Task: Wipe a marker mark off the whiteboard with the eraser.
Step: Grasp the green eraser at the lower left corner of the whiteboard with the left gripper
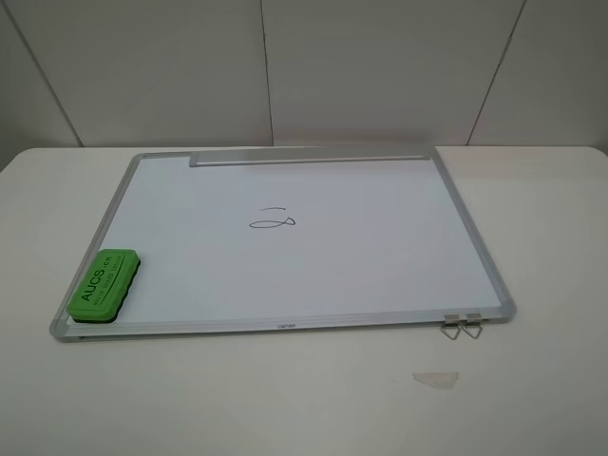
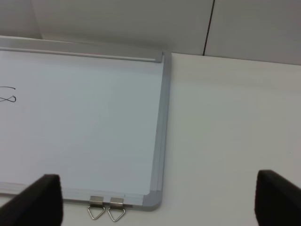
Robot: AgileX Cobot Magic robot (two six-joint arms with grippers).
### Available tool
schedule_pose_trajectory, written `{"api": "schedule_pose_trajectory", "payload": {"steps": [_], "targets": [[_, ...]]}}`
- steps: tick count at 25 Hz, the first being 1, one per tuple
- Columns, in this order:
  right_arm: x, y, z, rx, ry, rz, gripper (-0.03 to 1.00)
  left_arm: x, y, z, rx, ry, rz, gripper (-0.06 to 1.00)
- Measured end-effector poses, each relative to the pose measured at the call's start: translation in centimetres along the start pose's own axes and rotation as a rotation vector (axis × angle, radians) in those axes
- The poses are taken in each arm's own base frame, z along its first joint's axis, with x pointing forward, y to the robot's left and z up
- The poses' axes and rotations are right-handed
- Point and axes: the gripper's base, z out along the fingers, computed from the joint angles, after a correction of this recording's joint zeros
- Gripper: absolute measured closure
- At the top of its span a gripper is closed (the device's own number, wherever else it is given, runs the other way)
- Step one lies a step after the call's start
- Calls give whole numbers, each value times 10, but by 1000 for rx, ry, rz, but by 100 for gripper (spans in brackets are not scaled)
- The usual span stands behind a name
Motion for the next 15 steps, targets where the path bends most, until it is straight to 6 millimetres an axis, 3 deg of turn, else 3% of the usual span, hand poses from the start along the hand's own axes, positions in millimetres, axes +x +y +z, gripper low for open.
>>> {"api": "schedule_pose_trajectory", "payload": {"steps": [9,15], "targets": [[0,0,0,0,0,0,15,-3,0,1,-1,15,-64,22],[0,0,0,0,0,0,15,-38,-2,9,-8,161,-97,22]]}}
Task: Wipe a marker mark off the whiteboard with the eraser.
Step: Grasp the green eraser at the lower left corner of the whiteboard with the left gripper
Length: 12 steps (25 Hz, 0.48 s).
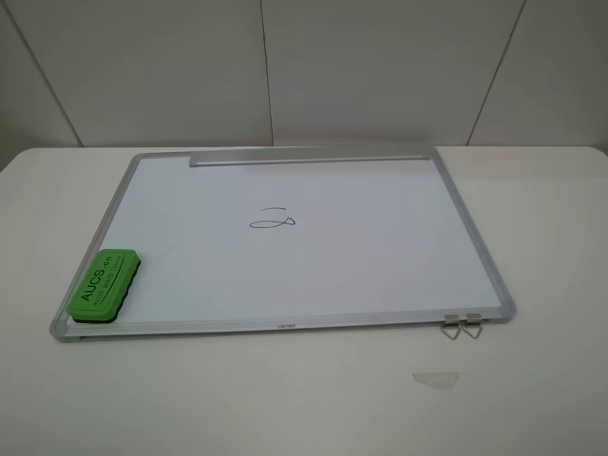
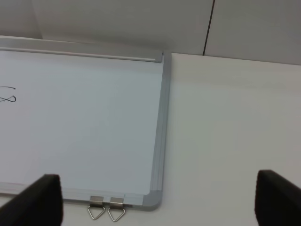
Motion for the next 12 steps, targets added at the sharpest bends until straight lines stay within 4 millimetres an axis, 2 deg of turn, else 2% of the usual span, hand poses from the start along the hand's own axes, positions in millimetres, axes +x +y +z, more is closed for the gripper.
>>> {"api": "schedule_pose_trajectory", "payload": {"steps": [6,12], "targets": [[0,0,0,0,0,0,15,-48,-9,15,-8,208,-10,22],[0,0,0,0,0,0,15,-71,-14,64,-34,498,-19,22]]}}
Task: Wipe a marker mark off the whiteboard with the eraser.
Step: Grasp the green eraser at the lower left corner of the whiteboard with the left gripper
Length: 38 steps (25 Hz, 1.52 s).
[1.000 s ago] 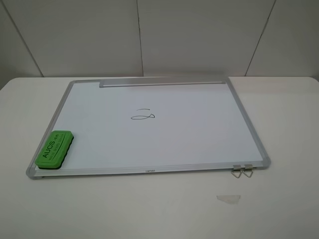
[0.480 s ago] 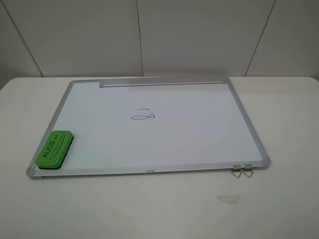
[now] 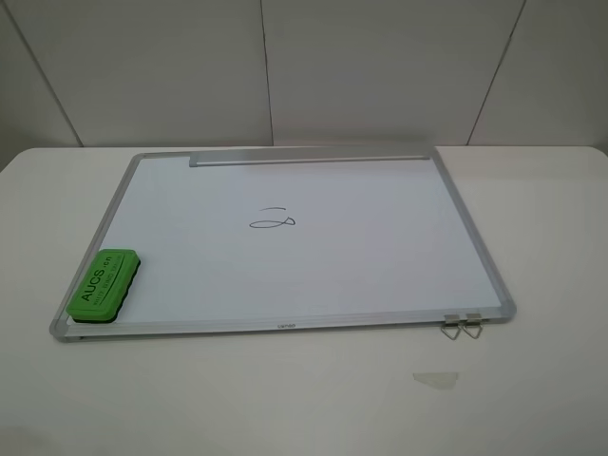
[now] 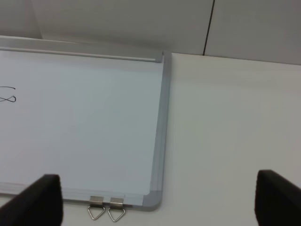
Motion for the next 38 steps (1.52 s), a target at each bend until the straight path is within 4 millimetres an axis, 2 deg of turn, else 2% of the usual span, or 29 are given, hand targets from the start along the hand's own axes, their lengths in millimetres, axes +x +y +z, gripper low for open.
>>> {"api": "schedule_pose_trajectory", "payload": {"steps": [2,7,17,27,38], "targets": [[0,0,0,0,0,0,15,-13,-2,14,-8,58,-2,22],[0,0,0,0,0,0,15,-40,-5,44,-11,79,-6,22],[0,0,0,0,0,0,15,-76,-12,111,9,152,6,22],[0,0,0,0,0,0,15,-89,-17,176,52,233,18,22],[0,0,0,0,0,0,15,-91,-21,215,101,262,51,22]]}}
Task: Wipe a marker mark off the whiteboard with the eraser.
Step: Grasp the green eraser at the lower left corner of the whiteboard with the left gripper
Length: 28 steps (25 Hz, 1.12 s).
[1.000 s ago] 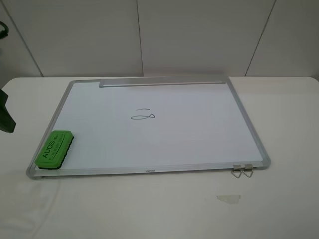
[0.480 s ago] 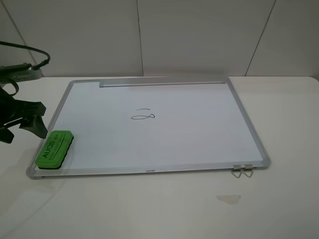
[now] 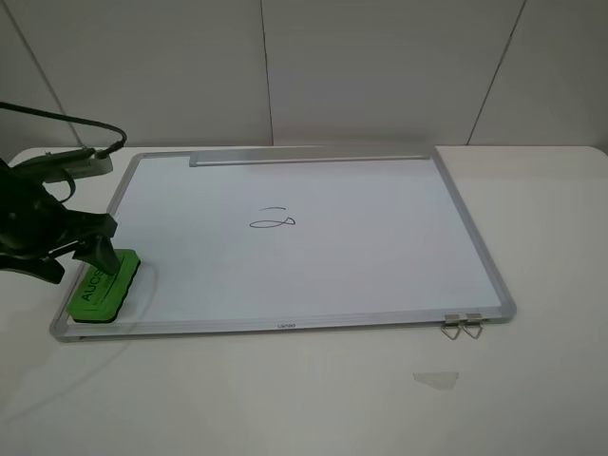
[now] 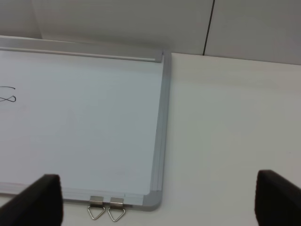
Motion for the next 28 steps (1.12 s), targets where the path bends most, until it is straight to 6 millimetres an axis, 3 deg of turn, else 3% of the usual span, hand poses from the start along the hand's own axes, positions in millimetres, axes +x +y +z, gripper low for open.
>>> {"api": "schedule_pose_trajectory", "payload": {"steps": [11,28], "targets": [[0,0,0,0,0,0,15,-4,-22,33,-9,-6,95,22],[0,0,0,0,0,0,15,-7,-21,43,-19,27,60,25]]}}
